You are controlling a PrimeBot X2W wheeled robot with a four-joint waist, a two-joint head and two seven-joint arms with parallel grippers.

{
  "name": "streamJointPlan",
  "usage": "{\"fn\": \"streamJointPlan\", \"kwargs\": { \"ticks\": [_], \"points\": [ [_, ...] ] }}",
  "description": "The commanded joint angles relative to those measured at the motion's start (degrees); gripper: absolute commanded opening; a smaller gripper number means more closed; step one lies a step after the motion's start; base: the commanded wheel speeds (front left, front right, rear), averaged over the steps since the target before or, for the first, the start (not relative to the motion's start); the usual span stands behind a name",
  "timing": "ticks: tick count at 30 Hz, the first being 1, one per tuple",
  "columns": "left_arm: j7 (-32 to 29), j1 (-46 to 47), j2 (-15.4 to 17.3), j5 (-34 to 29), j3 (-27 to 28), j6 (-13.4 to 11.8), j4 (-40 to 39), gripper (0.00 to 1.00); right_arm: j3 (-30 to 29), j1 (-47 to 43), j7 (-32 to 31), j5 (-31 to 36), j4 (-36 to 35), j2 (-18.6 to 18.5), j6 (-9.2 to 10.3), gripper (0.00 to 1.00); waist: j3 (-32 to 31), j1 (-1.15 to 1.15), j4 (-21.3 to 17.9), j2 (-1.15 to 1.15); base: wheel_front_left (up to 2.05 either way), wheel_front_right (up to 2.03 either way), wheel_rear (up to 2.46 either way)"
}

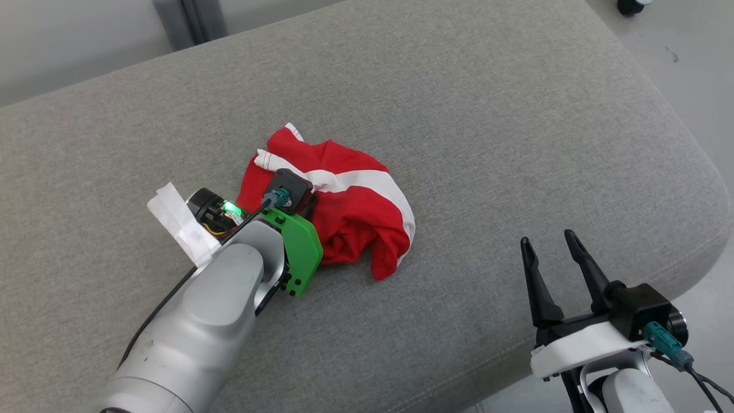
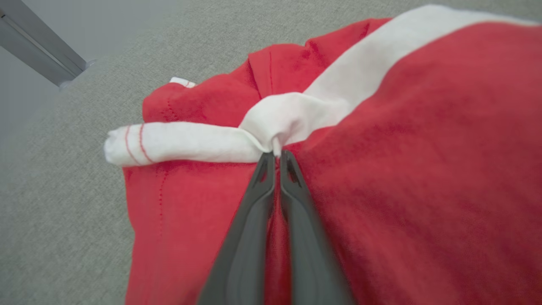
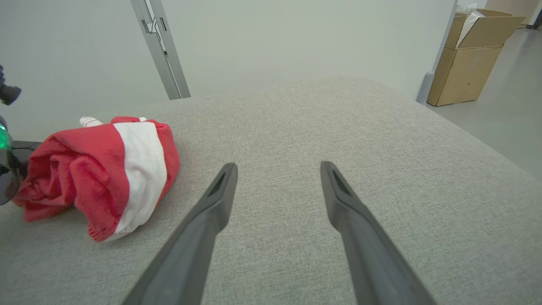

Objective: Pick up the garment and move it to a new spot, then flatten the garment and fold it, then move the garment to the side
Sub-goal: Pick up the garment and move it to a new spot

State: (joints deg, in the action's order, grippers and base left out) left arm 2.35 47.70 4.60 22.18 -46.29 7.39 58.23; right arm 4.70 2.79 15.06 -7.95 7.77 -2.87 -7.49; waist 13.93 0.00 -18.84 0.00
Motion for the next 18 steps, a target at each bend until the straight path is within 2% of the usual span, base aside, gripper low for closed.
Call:
{"fn": "streamJointPlan", "kwargs": {
  "ticks": [1, 11, 18],
  "points": [
    [1.0, 1.1, 0.1, 0.9, 0.0, 0.1, 0.4, 0.0, -0.1, -0.4, 0.2, 0.1, -0.1, 0.0, 0.0, 1.0, -0.7, 0.0, 0.7, 0.0, 0.0, 0.0, 0.0],
    [9.5, 0.0, -0.6, 2.3, 1.7, -2.2, -0.9, 0.0, -1.9, -1.9, 0.2, 1.5, 0.0, -0.1, 0.0, 1.0, -4.8, 0.0, 5.7, 0.0, 0.0, 0.0, 0.0],
    [11.8, -3.0, 2.9, 2.6, 2.9, -4.7, -7.2, 0.0, -3.7, -3.3, 0.2, 2.3, 0.2, -0.1, 0.0, 1.0, -7.9, 0.0, 11.3, 0.0, 0.0, 0.0, 0.0]
  ]
}}
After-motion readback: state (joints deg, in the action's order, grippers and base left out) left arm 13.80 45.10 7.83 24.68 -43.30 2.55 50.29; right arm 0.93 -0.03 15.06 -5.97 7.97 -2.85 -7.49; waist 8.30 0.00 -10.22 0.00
